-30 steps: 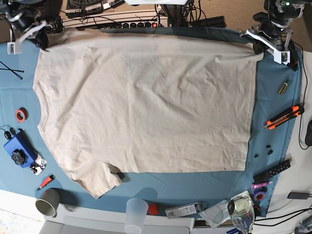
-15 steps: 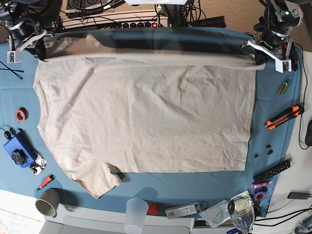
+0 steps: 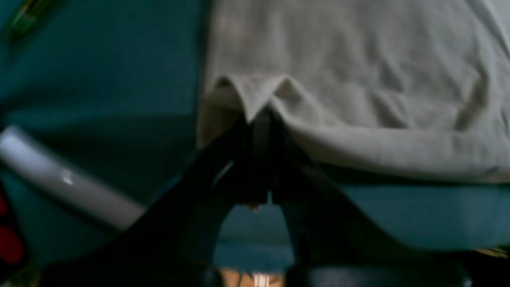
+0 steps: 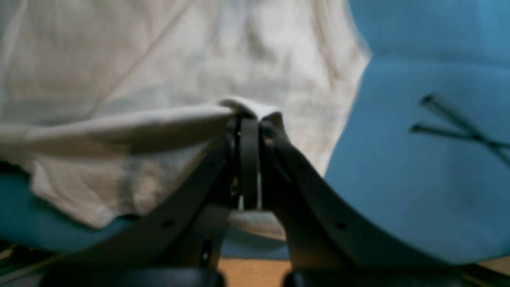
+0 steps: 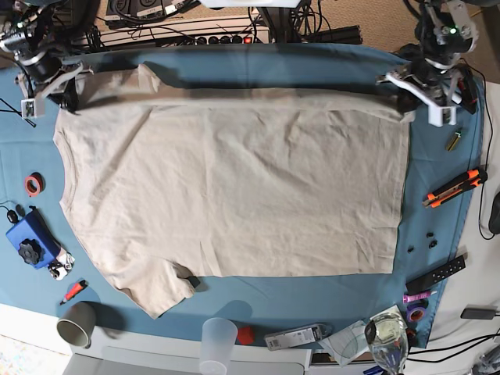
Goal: Fold the T-shirt properly
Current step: 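Fold the collar edge over the shirt body with both grippers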
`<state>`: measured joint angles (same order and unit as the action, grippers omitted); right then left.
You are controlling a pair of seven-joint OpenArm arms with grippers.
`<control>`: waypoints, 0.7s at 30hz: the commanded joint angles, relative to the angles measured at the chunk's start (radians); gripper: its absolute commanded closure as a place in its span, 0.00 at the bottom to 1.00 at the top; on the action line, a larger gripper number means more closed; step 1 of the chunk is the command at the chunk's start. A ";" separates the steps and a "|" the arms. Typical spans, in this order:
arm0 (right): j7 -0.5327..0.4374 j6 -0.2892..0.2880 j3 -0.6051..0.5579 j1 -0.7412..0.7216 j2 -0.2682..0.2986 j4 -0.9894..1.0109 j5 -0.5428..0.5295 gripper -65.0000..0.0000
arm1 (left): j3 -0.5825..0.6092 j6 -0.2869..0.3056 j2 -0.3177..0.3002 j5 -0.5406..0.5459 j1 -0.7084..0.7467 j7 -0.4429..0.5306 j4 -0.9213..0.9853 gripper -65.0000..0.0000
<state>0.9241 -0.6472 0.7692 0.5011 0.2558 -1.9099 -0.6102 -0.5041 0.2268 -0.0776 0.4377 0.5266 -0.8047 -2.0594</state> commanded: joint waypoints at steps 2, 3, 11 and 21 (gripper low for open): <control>-0.029 0.018 -0.002 -0.019 0.033 -0.013 0.014 1.00 | 0.022 -0.021 -0.008 -0.036 -0.006 0.042 -0.015 1.00; -0.029 0.018 -0.002 -0.026 0.039 -0.013 0.024 1.00 | 0.034 -0.029 -0.008 -0.051 -0.012 0.042 -0.015 1.00; -0.046 0.034 -0.003 -0.070 0.055 -0.012 0.054 1.00 | 0.050 -0.035 -0.009 -0.080 -0.066 0.044 -0.015 1.00; -0.079 0.039 -0.003 -0.111 0.055 0.007 0.088 1.00 | 0.050 -0.034 -0.009 -0.080 -0.097 0.080 -0.014 1.00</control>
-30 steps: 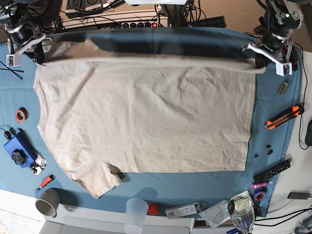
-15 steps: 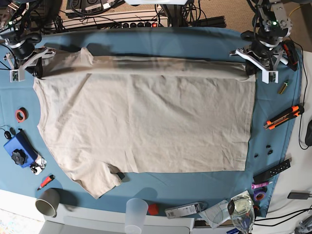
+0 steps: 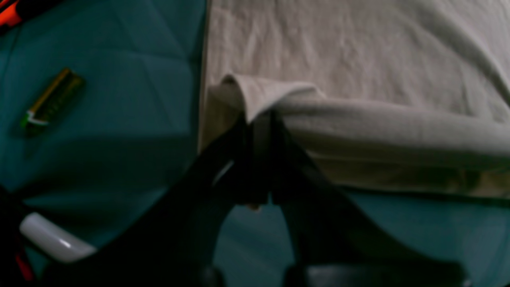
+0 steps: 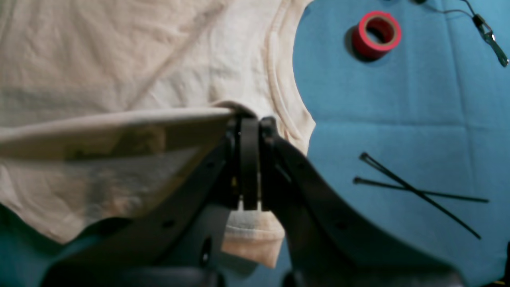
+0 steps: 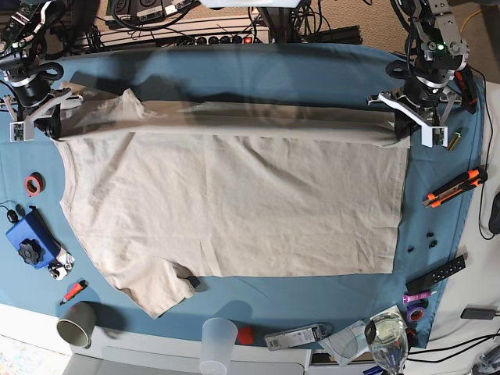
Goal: Fold the T-shirt properly
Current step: 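Fold the collar edge over the shirt body with both grippers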
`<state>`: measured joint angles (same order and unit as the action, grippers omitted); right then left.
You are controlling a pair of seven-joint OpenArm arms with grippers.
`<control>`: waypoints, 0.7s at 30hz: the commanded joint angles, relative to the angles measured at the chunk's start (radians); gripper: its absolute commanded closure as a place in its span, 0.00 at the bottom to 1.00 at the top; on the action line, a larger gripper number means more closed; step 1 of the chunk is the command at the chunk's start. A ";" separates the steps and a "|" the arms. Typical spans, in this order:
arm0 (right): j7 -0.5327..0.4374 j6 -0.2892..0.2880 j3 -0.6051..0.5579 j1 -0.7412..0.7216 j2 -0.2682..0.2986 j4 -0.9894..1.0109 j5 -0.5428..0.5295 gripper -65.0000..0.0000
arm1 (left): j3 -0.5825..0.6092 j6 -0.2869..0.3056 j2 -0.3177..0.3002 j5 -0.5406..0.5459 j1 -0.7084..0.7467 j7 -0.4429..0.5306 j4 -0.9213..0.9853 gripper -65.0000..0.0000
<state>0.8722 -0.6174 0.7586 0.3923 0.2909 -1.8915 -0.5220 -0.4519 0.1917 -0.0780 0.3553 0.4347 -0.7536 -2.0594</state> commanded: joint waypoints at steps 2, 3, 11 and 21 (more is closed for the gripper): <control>-0.028 0.010 0.008 -0.020 0.020 0.034 -0.001 1.00 | -0.002 0.000 -0.008 0.002 -0.020 0.029 -0.014 1.00; -0.028 0.010 0.008 -0.031 0.020 0.062 0.000 1.00 | -0.002 0.001 -0.008 0.002 -0.026 0.029 -0.012 1.00; -0.040 0.008 0.008 -0.118 0.039 0.200 -0.001 1.00 | -0.002 0.018 -0.008 -0.005 -0.076 0.050 0.085 1.00; -0.058 0.011 -0.124 -0.212 0.061 0.204 0.090 1.00 | -0.002 0.019 -0.008 -0.024 -0.190 0.056 0.181 1.00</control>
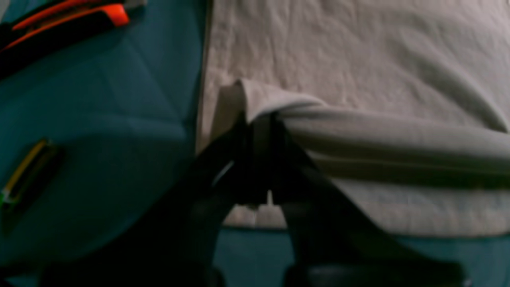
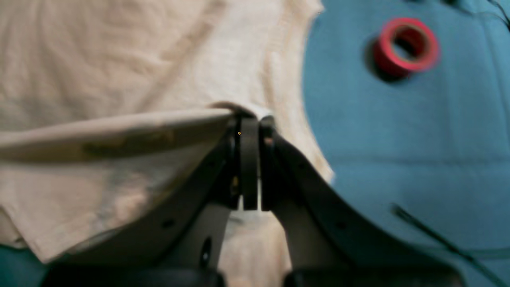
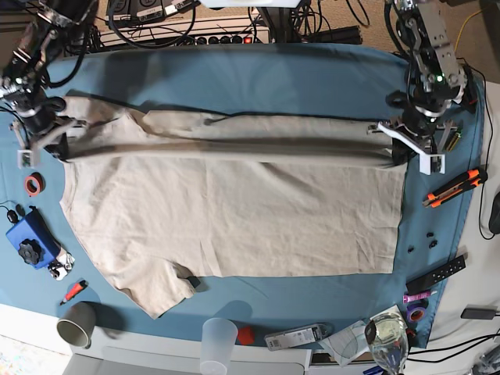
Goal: Fold the T-shirt properly
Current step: 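Fold the collar edge over the shirt body with both grippers, then lower the folded edge onto the shirt and open both grippers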
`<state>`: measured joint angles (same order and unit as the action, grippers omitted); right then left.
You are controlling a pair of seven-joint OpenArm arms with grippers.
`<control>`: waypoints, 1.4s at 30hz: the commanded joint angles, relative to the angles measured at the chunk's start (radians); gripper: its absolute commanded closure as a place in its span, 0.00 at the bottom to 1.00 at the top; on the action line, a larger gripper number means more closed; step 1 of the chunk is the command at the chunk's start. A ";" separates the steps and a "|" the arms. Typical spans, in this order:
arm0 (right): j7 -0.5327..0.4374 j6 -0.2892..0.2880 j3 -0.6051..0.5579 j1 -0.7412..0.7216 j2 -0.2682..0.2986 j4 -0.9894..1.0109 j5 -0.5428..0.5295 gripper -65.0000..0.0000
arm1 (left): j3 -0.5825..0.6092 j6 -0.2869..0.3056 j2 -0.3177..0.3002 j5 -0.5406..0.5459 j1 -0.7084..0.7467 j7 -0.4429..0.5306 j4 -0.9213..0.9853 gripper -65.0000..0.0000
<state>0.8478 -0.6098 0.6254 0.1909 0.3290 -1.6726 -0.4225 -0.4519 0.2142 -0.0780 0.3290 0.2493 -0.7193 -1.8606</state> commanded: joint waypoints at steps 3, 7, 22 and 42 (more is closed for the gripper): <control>-0.056 0.026 -0.036 -0.035 0.023 -0.015 0.037 1.00 | -0.002 -0.003 -0.008 0.003 -0.047 0.022 0.043 1.00; -0.071 0.058 -0.070 -0.062 0.023 -0.014 0.097 1.00 | -0.002 0.031 -0.008 0.002 -0.105 0.021 0.104 1.00; -0.120 0.060 -0.074 -0.159 0.023 0.200 0.106 1.00 | -0.002 0.050 -0.008 -0.031 -0.222 0.021 0.209 1.00; -0.142 0.045 -0.074 -0.254 0.024 0.279 0.106 1.00 | -0.002 0.050 -0.008 -0.050 -0.230 0.022 0.210 1.00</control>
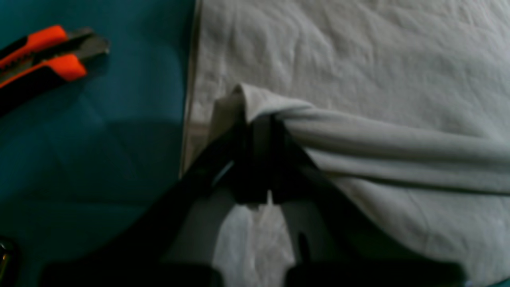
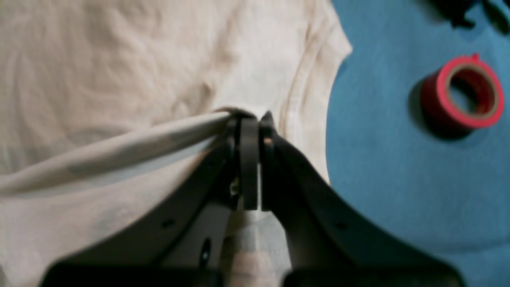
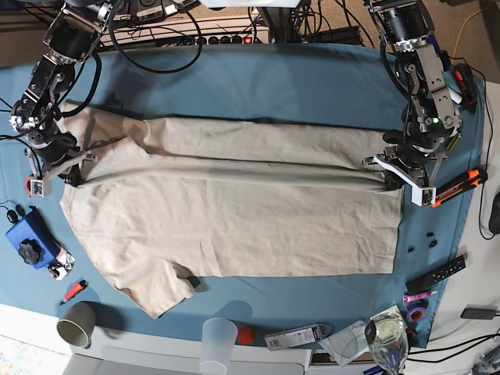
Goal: Fold the T-shirt properly
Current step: 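Lower the folded edge onto the shirt and open both grippers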
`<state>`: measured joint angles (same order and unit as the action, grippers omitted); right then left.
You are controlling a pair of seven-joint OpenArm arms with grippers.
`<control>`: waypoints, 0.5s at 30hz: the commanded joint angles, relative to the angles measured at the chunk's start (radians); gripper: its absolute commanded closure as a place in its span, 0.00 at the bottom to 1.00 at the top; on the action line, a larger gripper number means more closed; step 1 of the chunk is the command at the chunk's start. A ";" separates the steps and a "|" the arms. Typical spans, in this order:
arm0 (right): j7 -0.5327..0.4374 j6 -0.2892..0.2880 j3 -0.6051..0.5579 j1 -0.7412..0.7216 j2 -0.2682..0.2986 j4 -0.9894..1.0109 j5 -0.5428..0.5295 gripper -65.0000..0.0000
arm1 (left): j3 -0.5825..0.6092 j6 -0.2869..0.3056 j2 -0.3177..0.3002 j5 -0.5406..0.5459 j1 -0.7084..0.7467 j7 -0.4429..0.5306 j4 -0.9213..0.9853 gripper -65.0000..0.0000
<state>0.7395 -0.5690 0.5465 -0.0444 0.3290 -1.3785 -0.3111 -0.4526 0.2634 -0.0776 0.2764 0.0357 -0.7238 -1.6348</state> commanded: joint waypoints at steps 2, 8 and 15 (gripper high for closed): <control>-0.035 0.004 0.004 -0.026 0.024 -0.015 -0.005 1.00 | -0.001 0.001 -0.009 0.003 -0.017 0.026 -0.016 1.00; -0.045 0.005 0.004 -0.036 0.023 -0.015 -0.001 1.00 | -0.001 0.001 -0.009 0.003 -0.017 0.030 -0.016 1.00; -0.076 0.005 -0.004 -0.042 0.024 -0.014 0.034 1.00 | -0.001 0.001 -0.009 0.003 -0.020 0.038 -0.016 1.00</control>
<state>0.6941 -0.5694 0.5400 -0.0673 0.3294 -1.3781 -0.2695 -0.4526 0.2630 -0.0776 0.2764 0.0345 -0.7124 -1.6348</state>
